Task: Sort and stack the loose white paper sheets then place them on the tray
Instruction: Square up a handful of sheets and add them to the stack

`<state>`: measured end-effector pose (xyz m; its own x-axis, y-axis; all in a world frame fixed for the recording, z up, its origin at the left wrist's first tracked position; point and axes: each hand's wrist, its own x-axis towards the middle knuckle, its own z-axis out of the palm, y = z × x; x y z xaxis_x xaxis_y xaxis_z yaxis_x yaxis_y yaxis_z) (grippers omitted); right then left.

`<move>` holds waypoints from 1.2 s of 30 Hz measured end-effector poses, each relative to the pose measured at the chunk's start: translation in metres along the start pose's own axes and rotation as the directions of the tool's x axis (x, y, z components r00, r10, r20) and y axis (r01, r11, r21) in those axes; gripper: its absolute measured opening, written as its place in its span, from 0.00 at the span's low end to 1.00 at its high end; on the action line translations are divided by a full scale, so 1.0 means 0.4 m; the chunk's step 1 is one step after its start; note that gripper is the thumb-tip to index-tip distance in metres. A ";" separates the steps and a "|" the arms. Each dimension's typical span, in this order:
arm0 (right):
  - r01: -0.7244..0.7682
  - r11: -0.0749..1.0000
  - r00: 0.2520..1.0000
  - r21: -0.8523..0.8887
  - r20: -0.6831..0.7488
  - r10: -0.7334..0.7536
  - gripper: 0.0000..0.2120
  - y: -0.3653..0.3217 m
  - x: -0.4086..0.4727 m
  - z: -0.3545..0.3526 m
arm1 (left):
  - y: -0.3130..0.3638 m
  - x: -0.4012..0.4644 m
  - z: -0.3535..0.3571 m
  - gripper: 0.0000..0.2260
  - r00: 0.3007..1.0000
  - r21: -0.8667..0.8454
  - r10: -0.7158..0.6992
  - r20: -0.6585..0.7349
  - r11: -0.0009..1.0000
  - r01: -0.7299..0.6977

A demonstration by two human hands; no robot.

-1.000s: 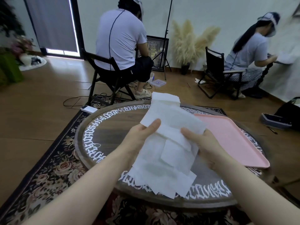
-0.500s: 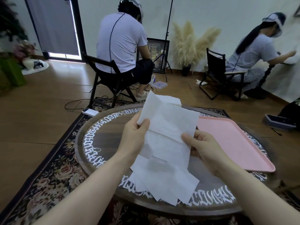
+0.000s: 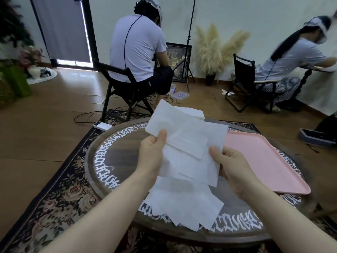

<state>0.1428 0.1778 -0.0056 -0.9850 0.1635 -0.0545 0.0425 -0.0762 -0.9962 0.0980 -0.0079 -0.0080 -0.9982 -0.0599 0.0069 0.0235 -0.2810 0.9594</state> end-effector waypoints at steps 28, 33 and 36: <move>0.164 0.986 0.981 -0.017 -0.098 -0.165 0.07 -0.038 -0.024 -0.002 | 0.058 -0.028 -0.021 0.20 0.943 0.164 -0.127 0.309 0.983 0.079; 0.570 0.730 0.661 -0.377 -0.317 -0.680 0.10 -0.091 -0.026 -0.019 | 0.052 -0.013 -0.032 0.21 0.987 0.234 -0.021 0.162 0.972 -0.017; 0.516 0.724 0.779 -0.458 -0.102 -0.619 0.10 -0.059 -0.043 0.039 | 0.044 -0.017 -0.019 0.19 0.978 0.194 -0.052 0.203 0.981 0.012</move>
<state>0.1561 0.1614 0.0200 -0.7762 0.2745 0.5676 -0.4010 0.4798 -0.7804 0.1057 -0.0197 0.0066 -0.9885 0.1503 0.0138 0.0001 -0.0909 0.9959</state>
